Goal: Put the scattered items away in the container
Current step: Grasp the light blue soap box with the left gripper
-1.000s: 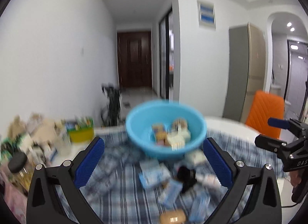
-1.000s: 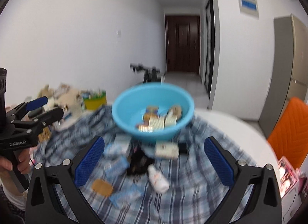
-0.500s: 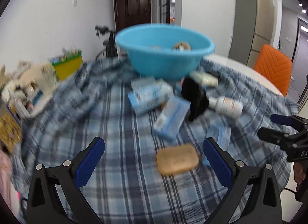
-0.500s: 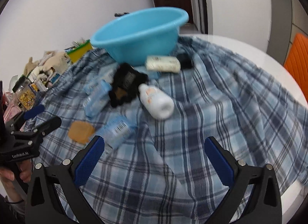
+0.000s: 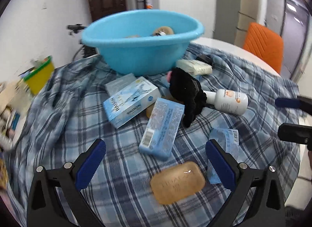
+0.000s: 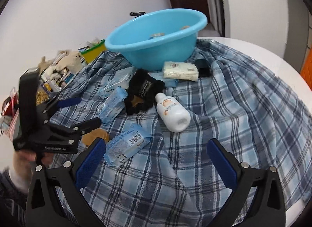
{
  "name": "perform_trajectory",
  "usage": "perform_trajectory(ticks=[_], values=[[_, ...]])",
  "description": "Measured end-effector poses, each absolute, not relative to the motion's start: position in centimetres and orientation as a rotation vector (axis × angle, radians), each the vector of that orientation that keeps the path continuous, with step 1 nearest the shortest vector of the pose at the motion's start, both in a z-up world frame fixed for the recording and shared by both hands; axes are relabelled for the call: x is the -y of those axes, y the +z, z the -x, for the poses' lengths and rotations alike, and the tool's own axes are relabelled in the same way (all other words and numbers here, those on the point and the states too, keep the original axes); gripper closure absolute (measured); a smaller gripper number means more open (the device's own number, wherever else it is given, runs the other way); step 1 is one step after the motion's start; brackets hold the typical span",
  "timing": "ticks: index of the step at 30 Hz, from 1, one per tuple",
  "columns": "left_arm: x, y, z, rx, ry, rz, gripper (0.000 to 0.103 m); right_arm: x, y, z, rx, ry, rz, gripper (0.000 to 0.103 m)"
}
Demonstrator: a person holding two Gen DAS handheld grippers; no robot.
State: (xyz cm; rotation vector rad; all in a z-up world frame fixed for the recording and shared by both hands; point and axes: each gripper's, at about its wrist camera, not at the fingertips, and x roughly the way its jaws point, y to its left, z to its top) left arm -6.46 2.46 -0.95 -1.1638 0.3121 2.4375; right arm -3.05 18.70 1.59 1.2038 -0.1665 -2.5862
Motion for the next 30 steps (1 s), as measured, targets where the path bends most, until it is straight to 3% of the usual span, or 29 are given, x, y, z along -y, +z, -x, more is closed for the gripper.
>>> perform_trajectory(ticks=[6,14,17,19,21,30], values=[[-2.9,-0.7,7.8,-0.381,2.362,1.146,0.0,-18.2,1.5,3.4,0.052,-2.585,-1.221,0.0],[-3.8,-2.8,10.3,-0.344,2.296,1.194,0.0,-18.5,1.5,3.8,0.095,-2.59,-1.232,0.0],[-3.7,-3.8,11.5,-0.321,2.298,1.259,0.005,-18.3,1.8,3.4,0.061,-2.594,-1.216,0.0],[-3.7,-4.2,11.7,-0.303,2.273,1.27,0.017,-18.3,1.8,3.2,0.032,-2.603,-1.211,0.0],[-3.7,-4.5,11.7,-0.317,2.253,1.301,0.058,-18.6,1.8,3.2,0.027,-2.619,-1.211,0.0],[-1.8,-3.0,10.6,-0.249,2.369,1.34,0.061,-19.7,1.6,3.8,0.06,-2.627,-1.23,0.0]])
